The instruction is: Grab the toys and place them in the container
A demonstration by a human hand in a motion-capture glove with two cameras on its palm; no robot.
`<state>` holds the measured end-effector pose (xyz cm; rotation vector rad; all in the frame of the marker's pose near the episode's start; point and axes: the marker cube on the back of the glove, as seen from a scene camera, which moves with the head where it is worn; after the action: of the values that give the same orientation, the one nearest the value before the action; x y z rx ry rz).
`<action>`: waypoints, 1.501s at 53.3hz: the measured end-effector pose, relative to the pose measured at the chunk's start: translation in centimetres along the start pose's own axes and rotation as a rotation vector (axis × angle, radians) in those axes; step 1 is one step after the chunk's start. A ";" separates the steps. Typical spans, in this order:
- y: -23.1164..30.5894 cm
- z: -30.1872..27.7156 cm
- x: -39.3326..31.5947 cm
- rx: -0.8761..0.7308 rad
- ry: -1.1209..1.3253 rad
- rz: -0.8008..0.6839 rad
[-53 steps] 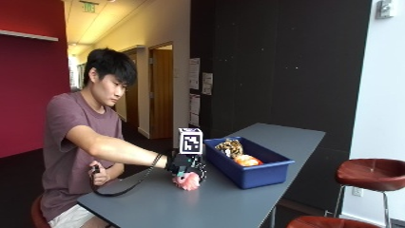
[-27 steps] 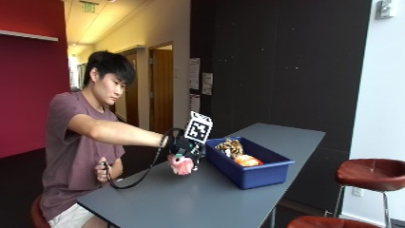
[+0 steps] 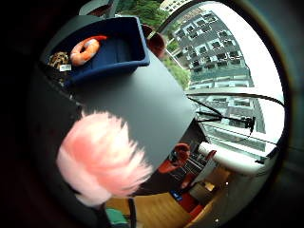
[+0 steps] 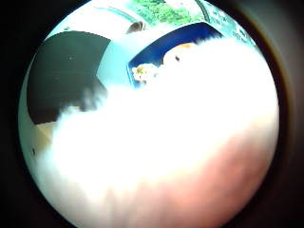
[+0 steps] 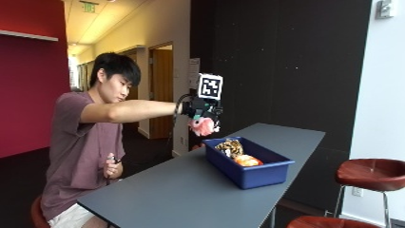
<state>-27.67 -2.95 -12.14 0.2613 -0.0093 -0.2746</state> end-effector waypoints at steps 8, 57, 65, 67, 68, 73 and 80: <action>-2.5 -2.7 -2.1 0.056 -0.014 -0.096; -15.9 3.0 -5.6 -0.126 0.024 0.277; -14.5 2.6 -3.6 -0.078 0.129 0.063; -14.5 2.4 -3.6 -0.071 0.103 0.071; -14.6 2.3 -3.8 -0.069 0.088 0.100; -14.9 1.9 -4.7 -0.058 0.058 0.180; -13.7 1.3 -4.9 -0.048 0.074 -0.014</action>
<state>-36.11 -14.70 -14.23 0.2240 0.0720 -0.2789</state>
